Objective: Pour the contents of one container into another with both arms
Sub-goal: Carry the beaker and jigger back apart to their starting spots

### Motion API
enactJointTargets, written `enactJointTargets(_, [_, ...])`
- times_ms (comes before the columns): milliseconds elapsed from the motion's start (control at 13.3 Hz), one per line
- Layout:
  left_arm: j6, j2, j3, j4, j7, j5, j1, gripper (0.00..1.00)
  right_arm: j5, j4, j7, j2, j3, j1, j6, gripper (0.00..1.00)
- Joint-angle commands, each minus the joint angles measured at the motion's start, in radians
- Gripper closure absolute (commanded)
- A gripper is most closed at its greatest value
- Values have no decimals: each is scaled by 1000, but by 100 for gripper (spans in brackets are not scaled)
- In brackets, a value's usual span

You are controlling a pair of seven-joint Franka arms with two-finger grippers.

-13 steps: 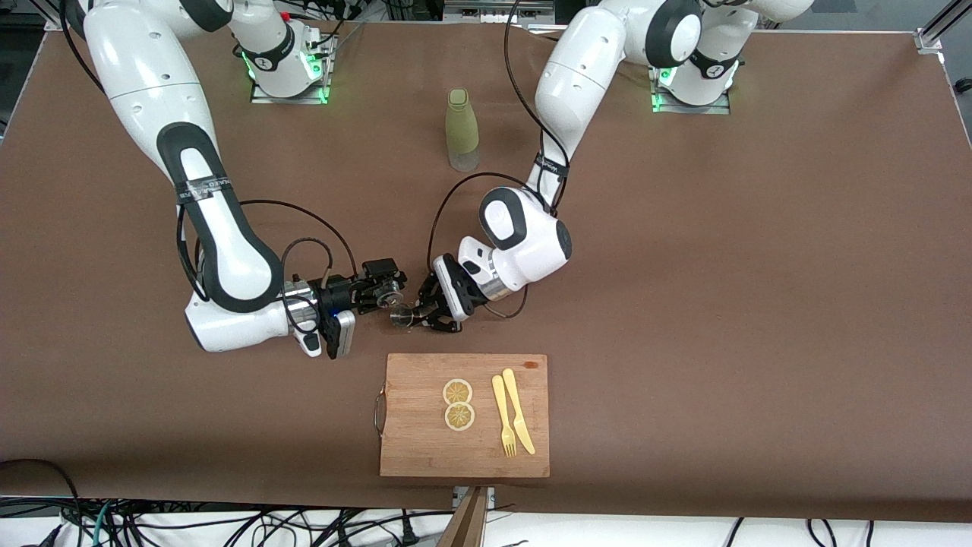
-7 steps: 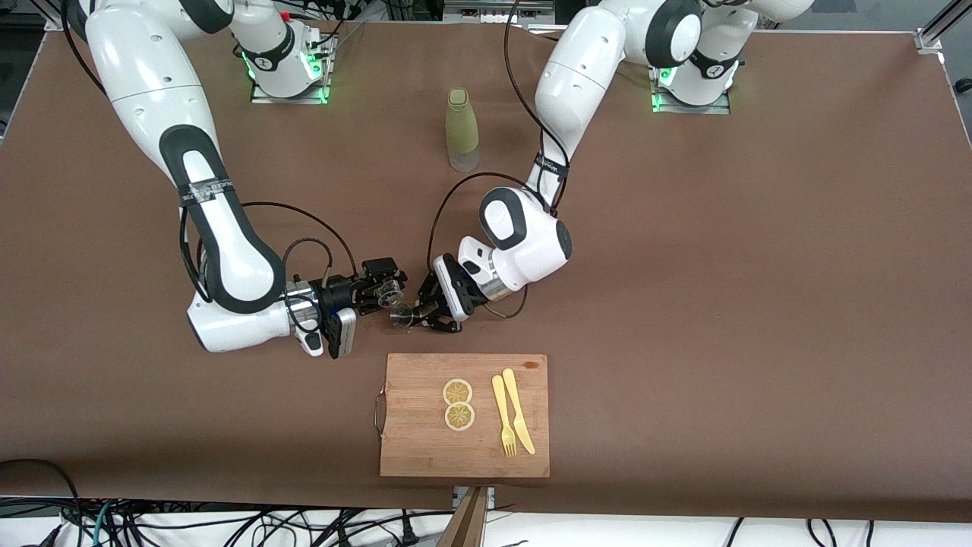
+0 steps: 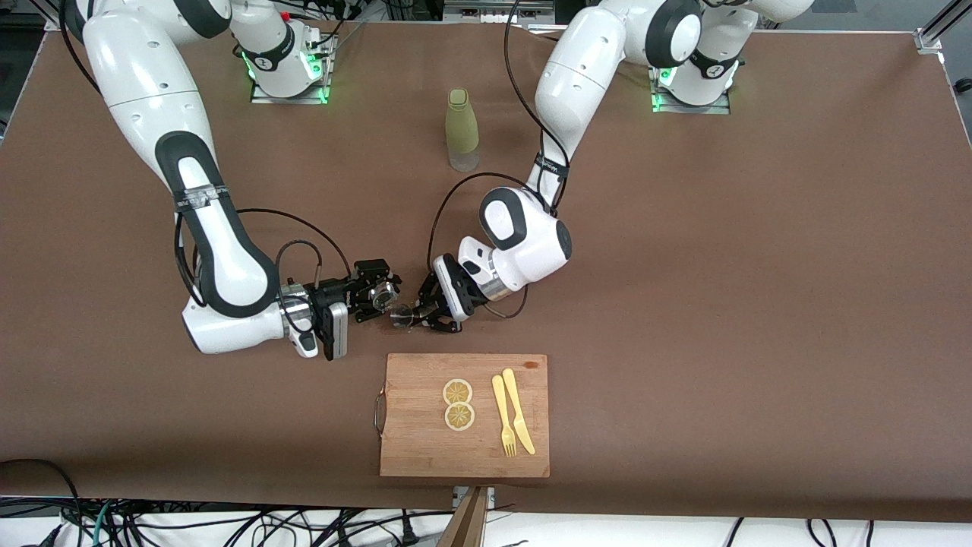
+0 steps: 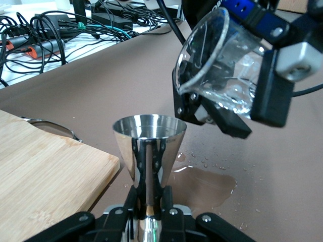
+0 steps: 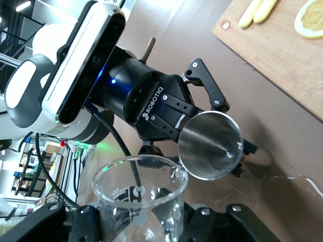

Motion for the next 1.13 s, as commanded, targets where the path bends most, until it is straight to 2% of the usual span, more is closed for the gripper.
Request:
enactJointTargets(0, [-83,-6,14,15,28,-67,31,100,37,0,-96,-10,5,-37,-16,75])
enactJointTargets(151, [-218,-70,8,-27,80,-67,104,100,45,-3,-205,-10,-1,-65,-22,75])
enactJointTargets(302, [-423,-138,5,-133,189,-65,189,100,45,-4,-292,-10,-25,-94,-59,75])
enactJointTargets(603, [-886,-149,8,-276,453,-59,365,100,45,-6,-512,-3,-111,-137,-114,75])
enactJointTargets(678, [-998,-149,10,-300,506,-26,410,100,45,-6,-558,0,-131,-143,-149,74])
enactJointTargets(829, [-1182,-149,25,-313,597,146,500,100,45,-20,-679,1,-179,-152,-197,74])
enactJointTargets(1055, [-1410,-146,100,-308,727,362,638,100,54,-38,-877,44,-223,-165,-202,74])
